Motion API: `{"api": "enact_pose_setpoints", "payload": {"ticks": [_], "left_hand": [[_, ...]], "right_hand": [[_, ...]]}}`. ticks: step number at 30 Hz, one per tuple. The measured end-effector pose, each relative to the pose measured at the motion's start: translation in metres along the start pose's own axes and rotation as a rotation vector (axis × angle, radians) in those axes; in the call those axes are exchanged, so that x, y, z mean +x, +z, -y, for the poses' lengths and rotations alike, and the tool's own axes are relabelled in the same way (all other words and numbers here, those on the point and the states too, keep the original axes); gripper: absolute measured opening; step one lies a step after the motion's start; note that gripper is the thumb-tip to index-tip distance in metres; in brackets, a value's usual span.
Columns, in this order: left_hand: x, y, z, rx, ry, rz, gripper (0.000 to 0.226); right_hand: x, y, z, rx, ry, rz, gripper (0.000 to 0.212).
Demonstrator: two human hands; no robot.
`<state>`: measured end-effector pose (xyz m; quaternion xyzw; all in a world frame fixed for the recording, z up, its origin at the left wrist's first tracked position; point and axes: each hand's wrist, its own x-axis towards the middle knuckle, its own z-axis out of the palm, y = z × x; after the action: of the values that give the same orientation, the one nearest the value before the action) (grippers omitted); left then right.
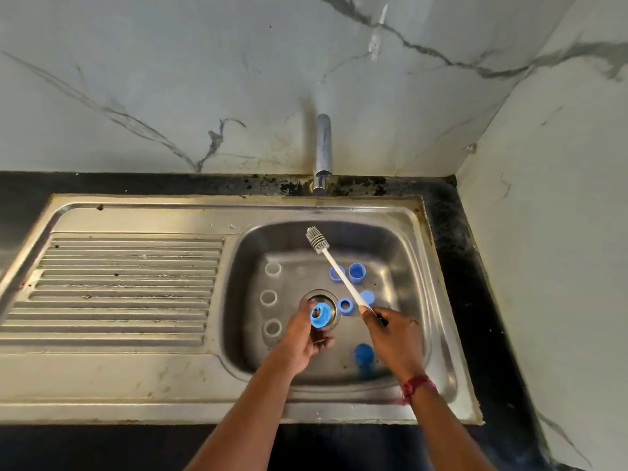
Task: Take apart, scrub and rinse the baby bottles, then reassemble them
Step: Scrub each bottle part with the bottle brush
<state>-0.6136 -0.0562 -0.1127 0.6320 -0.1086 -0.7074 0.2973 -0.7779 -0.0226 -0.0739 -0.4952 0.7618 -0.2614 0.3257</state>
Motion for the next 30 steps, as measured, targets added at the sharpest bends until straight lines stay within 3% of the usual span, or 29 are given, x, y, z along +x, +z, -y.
{"api": "enact_pose_setpoints", "payload": {"ticks": [3,10,13,15,18,25,30], "left_hand": [[-0.019,-0.012,-0.020,-0.257,0.053,0.018,0.030],[-0.050,-0.027,-0.046,-0.524,0.141,0.067,0.039],[-0.060,-0.034,-0.054,-0.612,0.165,0.093,0.043],[-0.060,-0.040,-0.058,-0.646,0.192,0.084,0.041],[-0.059,-0.050,-0.063,-0.679,0.246,0.093,0.040],[-0.066,-0.062,-0.075,-0.664,0.332,0.102,0.020],[-0.067,-0.073,-0.082,-0.616,0.360,0.065,0.021]], "right_hand": [[-0.009,-0.002,0.001,-0.054,-0.002,0.005,0.047],[-0.021,-0.009,0.005,-0.086,-0.076,0.014,0.044],[-0.029,-0.020,0.007,-0.070,-0.113,0.013,0.030],[-0.033,-0.028,0.007,-0.086,-0.139,0.012,0.015],[-0.034,-0.034,0.006,-0.184,-0.231,-0.034,0.009],[-0.037,-0.025,0.014,-0.289,-0.380,-0.211,0.030],[-0.032,-0.017,0.027,-0.394,-0.537,-0.309,0.030]]}}
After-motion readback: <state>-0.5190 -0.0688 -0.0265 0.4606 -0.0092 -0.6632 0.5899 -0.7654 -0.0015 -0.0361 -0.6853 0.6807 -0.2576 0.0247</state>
